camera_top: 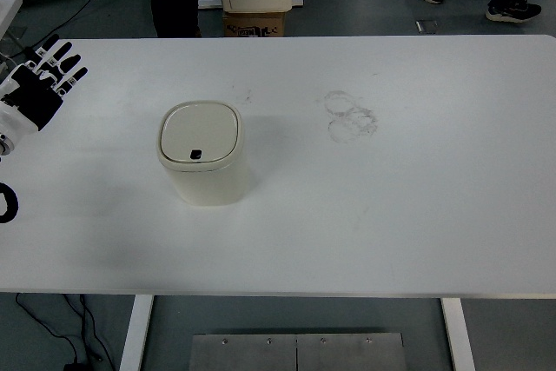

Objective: Open trash can

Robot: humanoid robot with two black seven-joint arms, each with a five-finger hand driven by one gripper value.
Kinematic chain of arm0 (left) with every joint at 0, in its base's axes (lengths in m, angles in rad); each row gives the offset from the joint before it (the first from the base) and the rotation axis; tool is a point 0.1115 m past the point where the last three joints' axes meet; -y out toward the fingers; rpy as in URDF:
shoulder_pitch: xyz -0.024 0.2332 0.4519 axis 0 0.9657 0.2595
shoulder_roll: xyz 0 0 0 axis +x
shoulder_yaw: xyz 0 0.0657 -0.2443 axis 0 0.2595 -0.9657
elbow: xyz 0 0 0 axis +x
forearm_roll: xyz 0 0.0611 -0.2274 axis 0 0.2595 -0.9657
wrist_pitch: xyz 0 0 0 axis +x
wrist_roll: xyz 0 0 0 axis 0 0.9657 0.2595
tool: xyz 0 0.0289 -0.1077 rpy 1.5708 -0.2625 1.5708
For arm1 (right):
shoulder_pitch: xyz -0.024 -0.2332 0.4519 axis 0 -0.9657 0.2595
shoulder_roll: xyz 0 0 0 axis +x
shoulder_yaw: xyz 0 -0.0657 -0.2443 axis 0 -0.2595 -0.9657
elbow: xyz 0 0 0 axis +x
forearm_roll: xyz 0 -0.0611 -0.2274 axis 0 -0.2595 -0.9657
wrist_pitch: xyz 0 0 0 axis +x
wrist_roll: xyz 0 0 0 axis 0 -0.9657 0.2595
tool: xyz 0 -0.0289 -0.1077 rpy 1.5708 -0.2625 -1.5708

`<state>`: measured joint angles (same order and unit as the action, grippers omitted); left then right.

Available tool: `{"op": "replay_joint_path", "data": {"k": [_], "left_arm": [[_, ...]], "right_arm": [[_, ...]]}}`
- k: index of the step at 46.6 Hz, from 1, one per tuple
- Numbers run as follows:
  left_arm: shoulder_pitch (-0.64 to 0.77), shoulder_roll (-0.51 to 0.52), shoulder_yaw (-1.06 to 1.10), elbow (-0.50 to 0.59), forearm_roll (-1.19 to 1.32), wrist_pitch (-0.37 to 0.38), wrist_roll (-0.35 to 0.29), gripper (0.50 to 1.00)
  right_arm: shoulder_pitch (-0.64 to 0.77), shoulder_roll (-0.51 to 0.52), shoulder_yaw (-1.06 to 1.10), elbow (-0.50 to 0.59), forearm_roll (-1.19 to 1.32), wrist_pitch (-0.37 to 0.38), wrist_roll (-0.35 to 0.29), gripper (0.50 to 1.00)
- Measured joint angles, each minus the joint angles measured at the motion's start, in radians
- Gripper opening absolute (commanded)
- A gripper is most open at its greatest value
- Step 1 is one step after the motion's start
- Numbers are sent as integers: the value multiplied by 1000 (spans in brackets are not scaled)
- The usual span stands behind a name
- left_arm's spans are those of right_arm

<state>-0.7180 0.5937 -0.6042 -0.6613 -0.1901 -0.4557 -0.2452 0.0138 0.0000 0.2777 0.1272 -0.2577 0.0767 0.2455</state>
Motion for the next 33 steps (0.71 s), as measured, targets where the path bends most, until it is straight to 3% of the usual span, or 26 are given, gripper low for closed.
{"op": "replay_joint_path", "data": {"k": [23,33], "left_arm": [[0,10,15,-3,0,0,1,1000],[-77,60,74,-26,3,0,11,1000]], "right_arm": [[0,0,0,0,0,0,0,991],[0,0,0,0,0,0,0,991]]}}
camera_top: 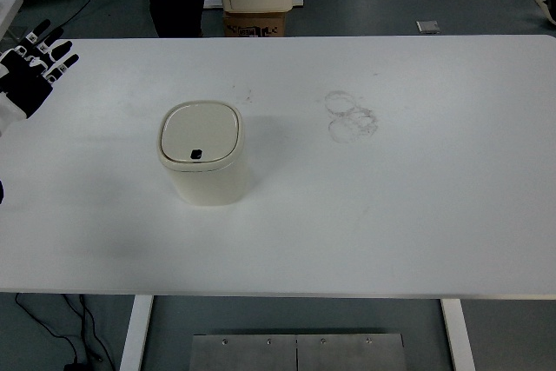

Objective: Open trash can
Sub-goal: 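Move the left hand over the cream trash can lid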

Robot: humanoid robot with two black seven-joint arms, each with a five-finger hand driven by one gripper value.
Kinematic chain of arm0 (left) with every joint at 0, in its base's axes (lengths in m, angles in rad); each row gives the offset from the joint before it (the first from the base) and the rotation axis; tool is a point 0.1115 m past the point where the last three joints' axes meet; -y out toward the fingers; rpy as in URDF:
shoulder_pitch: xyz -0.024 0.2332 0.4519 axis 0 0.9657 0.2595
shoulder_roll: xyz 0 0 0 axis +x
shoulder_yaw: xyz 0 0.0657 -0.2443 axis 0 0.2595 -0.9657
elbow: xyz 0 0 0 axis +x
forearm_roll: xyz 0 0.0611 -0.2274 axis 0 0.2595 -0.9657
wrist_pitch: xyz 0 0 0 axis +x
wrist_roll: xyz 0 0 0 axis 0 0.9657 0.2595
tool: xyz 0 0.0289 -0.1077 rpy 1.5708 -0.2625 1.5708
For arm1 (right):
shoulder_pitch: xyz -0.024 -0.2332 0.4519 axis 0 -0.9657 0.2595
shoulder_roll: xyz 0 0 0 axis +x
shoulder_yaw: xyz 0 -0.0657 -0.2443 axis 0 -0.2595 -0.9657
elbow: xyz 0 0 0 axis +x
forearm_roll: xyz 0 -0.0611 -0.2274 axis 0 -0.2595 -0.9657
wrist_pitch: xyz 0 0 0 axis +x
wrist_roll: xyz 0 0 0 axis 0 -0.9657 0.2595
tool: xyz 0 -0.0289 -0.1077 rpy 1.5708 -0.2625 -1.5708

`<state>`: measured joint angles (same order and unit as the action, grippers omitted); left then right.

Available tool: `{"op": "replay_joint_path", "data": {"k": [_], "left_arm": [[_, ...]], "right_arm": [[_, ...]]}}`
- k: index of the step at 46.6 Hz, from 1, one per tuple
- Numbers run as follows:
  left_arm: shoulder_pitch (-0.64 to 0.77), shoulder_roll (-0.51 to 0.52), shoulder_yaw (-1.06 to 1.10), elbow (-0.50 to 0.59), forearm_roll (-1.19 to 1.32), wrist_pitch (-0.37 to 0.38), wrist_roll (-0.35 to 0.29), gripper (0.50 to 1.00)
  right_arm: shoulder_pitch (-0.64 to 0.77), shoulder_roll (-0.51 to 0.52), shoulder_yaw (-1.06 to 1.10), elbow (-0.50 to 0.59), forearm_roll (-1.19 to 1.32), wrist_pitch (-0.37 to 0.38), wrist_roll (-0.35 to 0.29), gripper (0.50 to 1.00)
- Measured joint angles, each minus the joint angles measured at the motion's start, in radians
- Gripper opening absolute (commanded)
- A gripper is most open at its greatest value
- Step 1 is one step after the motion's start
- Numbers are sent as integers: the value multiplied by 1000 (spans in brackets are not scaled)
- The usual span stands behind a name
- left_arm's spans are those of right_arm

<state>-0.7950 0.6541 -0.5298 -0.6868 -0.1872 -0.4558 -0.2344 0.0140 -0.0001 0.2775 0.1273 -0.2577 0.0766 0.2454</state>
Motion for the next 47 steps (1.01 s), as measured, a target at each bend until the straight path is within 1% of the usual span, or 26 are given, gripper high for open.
{"op": "replay_joint_path", "data": {"k": [8,13,16,24,30,35,38,47], "left_arm": [[-104,55,176,-111,-1,3,0,1000],[-172,83,286,-181,0,23,0,1000],[-204,91,344,-204,0,30,0,1000],[-338,117,546,-257,0,23,0,1000],[-441,143,673,-329,5,19,0,1000],[-557,156,801,-388,24,15,0,1000],[-627,156,862,-415,37,8,0,1000],[-812,156,1032,-497,86,-66,1,1000]], "right_arm": [[0,0,0,0,0,0,0,991],[0,0,0,0,0,0,0,991],[0,0,0,0,0,0,0,991],[0,0,0,0,0,0,0,991],[0,0,0,0,0,0,0,991],[0,0,0,0,0,0,0,991],[0,0,0,0,0,0,0,991],[0,0,0,0,0,0,0,991]]}}
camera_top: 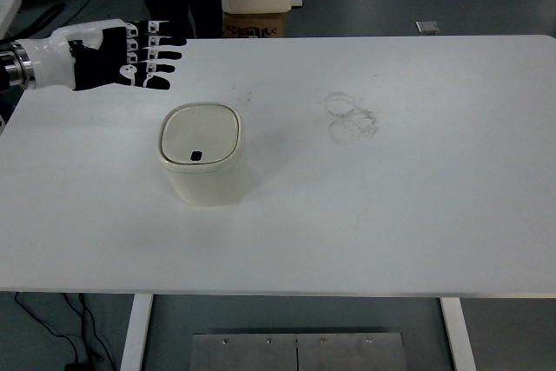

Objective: Open trash can
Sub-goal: 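Move the left hand over the cream trash can lid, then press down on the lid button with the left hand fingers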

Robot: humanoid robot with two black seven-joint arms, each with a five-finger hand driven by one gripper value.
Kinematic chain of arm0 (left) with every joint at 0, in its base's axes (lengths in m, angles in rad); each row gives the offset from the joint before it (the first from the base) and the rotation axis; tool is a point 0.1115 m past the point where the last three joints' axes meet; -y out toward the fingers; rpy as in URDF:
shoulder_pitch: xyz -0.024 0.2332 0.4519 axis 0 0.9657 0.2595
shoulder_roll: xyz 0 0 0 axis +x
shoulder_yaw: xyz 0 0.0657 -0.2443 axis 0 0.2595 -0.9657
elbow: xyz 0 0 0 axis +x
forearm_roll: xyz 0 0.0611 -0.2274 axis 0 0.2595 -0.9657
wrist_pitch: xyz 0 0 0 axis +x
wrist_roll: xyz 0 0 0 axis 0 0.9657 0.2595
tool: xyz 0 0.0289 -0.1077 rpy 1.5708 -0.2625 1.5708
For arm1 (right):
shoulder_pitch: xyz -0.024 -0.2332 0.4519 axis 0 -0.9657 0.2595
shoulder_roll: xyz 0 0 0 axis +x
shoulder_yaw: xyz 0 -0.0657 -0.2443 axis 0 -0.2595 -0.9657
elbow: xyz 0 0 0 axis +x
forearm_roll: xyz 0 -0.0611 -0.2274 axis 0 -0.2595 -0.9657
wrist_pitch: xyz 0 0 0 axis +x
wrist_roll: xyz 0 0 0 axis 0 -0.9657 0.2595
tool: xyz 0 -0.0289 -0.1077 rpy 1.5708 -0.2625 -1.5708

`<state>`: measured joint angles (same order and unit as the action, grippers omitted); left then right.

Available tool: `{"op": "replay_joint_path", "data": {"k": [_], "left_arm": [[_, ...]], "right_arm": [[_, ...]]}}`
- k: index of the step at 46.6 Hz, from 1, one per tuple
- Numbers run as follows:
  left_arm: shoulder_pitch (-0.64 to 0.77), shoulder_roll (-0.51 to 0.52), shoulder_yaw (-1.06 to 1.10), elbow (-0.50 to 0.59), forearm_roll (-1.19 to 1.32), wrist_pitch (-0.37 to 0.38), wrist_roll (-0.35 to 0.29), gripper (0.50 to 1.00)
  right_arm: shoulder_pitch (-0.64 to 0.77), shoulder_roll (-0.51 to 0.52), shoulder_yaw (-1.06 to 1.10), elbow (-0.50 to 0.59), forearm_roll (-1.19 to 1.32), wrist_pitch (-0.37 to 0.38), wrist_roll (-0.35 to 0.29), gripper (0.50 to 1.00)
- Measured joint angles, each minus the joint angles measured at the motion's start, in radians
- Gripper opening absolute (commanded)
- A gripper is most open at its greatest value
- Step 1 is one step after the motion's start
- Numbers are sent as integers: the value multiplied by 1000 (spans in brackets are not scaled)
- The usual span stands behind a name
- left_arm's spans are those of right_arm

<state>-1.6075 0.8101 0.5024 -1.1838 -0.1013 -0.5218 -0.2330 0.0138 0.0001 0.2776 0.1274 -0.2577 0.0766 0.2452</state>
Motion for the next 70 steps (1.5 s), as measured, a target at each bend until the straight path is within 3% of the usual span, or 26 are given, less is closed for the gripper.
{"op": "replay_joint_path", "data": {"k": [10,28,42,66,70], "left_arm": [[-91,-3,62,-42,119,-86,0,1000],[-109,-1,78,-106,336,-89,1,1000],[-114,-14,79,-106,396,-89,113,1000],[-165,-70,77,-107,381,-89,153,1000],[-166,-72,77,-109,381,-89,186,1000]], "right_arm": [[0,0,0,0,0,0,0,991],[0,0,0,0,0,0,0,991],[0,0,0,0,0,0,0,991],[0,0,0,0,0,0,0,991],[0,0,0,0,0,0,0,991]]}}
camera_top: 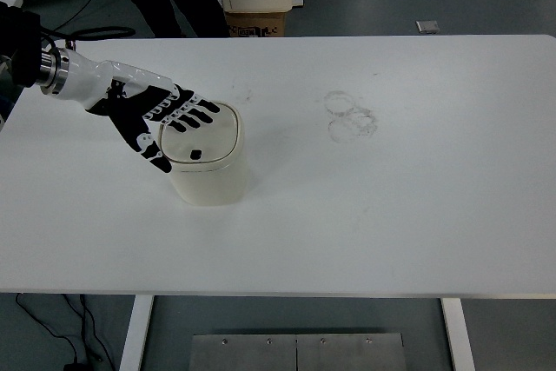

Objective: Open trash can
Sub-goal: 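Press down on the lid button with the left hand fingers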

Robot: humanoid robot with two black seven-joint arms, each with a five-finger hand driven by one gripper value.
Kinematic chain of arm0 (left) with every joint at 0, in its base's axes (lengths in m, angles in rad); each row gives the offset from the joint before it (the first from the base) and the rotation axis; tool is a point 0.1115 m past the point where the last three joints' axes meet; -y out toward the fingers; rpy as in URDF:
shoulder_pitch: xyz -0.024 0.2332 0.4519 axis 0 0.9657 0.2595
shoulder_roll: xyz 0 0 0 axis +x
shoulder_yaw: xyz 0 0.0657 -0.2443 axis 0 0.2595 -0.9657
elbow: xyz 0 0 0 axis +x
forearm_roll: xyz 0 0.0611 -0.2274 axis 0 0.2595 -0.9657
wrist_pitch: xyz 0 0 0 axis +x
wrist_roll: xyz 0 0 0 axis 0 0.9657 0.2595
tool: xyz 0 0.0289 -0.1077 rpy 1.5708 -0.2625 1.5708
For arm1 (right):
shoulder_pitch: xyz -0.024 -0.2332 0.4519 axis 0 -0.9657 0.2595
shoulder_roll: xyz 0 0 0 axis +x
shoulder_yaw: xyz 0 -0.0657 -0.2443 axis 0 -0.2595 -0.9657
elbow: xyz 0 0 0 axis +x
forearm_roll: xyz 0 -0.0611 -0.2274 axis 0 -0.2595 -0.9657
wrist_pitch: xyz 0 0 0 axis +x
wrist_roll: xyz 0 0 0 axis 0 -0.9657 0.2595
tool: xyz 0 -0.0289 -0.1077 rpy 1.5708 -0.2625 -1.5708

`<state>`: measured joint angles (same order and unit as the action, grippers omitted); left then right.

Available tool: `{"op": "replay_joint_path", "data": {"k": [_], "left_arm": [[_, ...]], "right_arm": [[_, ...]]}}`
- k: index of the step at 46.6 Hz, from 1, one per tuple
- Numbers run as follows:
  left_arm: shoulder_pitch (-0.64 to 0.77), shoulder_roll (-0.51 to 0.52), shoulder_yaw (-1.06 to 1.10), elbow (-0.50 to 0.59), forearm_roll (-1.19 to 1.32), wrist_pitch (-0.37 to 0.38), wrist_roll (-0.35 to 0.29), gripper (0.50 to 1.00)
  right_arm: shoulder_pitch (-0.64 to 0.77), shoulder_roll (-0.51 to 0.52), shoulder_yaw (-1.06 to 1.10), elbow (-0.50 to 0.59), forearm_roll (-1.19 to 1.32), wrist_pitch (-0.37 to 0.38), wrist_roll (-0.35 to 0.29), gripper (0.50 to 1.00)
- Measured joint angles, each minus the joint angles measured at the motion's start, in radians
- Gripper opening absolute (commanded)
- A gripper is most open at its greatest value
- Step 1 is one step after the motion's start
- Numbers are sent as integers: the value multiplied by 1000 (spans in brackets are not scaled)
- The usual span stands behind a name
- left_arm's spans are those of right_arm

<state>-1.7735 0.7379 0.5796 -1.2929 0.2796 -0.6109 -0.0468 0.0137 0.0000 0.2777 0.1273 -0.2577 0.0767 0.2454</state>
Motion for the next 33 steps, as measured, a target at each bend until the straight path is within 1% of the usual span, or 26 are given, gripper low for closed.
{"op": "replay_joint_path", "data": {"k": [6,9,16,33], "left_arm": [[0,-3,0,-15,0,0,38,1000],[-3,-3,0,-26,0,0,43,1000],[-16,-9,0,-50,-1,0,44,1000],[-24,-24,0,-60,-9,0,44,1000]], "right_arm": [[0,0,0,0,0,0,0,991],[0,0,0,0,0,0,0,991],[0,0,0,0,0,0,0,991],[0,0,0,0,0,0,0,991]]}}
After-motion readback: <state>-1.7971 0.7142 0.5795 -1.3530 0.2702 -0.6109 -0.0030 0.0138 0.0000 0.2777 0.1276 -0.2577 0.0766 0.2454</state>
